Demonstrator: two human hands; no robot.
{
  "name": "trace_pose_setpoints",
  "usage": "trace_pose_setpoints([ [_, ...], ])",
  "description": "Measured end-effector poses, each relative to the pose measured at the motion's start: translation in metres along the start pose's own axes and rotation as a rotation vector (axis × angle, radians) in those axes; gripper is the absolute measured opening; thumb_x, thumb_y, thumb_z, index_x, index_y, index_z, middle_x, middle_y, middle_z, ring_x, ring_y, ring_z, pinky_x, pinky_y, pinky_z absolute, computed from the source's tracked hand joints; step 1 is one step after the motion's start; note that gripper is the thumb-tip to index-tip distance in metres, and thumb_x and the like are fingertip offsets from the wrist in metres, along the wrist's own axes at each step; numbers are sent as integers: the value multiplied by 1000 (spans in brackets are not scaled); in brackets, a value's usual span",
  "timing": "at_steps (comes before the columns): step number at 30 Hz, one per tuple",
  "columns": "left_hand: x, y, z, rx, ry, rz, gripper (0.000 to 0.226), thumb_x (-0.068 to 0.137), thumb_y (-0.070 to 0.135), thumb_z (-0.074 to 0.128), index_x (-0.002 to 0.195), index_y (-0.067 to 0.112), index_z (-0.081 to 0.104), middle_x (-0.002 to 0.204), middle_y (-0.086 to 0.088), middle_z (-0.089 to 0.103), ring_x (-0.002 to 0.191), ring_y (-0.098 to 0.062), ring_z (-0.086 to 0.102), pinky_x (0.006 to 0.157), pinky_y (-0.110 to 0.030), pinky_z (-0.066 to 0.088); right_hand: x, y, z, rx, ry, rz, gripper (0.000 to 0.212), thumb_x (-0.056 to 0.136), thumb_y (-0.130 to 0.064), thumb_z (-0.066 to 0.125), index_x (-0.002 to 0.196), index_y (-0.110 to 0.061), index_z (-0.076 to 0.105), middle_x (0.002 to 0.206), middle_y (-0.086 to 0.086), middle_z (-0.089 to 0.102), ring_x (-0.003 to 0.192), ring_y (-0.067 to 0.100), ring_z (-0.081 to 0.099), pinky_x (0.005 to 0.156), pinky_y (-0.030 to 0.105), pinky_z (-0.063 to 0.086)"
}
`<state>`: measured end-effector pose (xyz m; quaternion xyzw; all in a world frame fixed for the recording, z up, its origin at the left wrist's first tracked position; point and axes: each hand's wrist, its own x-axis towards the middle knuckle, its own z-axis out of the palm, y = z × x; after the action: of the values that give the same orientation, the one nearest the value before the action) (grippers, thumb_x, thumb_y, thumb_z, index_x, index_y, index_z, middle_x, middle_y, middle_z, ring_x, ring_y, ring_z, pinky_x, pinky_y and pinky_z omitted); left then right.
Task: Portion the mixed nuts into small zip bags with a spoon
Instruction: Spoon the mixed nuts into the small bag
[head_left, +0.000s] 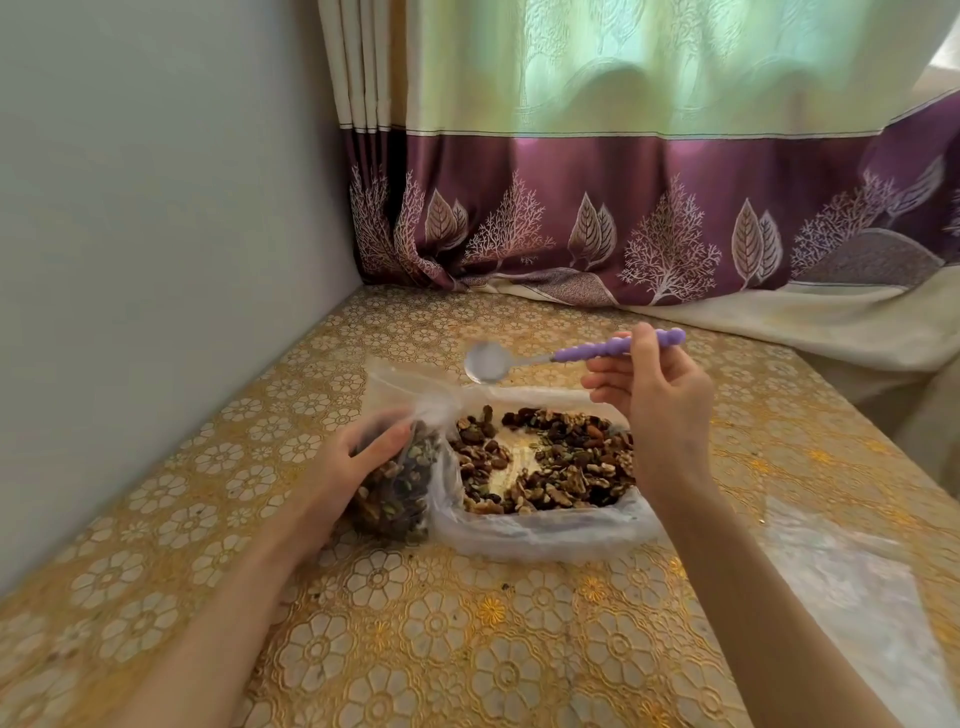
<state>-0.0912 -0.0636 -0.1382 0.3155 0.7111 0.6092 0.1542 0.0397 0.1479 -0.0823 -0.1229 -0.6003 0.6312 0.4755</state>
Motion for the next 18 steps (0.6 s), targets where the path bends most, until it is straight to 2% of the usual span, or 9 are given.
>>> trace_pose_setpoints([
  [2, 0, -1, -2, -17, 26, 19, 64, 51, 81, 62, 103, 45, 66, 105, 13, 69, 96, -5, 65, 82, -29, 48, 2, 8, -6, -96, 9, 25, 31, 100, -21, 43, 80, -6, 61, 62, -2, 70, 54, 12, 63, 51, 18, 52],
  [5, 2, -4, -4, -70, 72, 24, 59, 56, 73, 68, 103, 38, 67, 106, 4, 69, 99, -16, 65, 89, -43, 50, 4, 19, -12, -285, -17, 23, 31, 100, -21, 45, 80, -5, 61, 65, 0, 71, 54, 10, 63, 51, 19, 52],
  [9, 2, -6, -5, -80, 75, 40, 52, 61, 68, 69, 101, 36, 66, 107, 1, 68, 101, -18, 64, 92, -51, 48, 9, 23, -14, -349, -43, 118, 32, 99, -23, 46, 76, -7, 62, 64, 1, 69, 53, 8, 62, 53, 20, 54],
  [13, 2, -6, -5, -59, 71, 51, 55, 61, 68, 69, 103, 33, 65, 108, 1, 68, 102, -17, 64, 93, -50, 47, 9, 22, -15, -343, -100, 199, 35, 100, -21, 44, 71, -9, 60, 55, -5, 68, 47, 4, 60, 47, 13, 50],
  [18, 1, -4, -3, -49, 78, 53, 69, 57, 71, 69, 109, 25, 63, 107, 2, 69, 101, -16, 64, 93, -48, 47, 5, 21, -13, -342, -131, 240, 44, 100, -21, 43, 63, -10, 62, 54, -3, 68, 45, 4, 58, 46, 13, 49],
])
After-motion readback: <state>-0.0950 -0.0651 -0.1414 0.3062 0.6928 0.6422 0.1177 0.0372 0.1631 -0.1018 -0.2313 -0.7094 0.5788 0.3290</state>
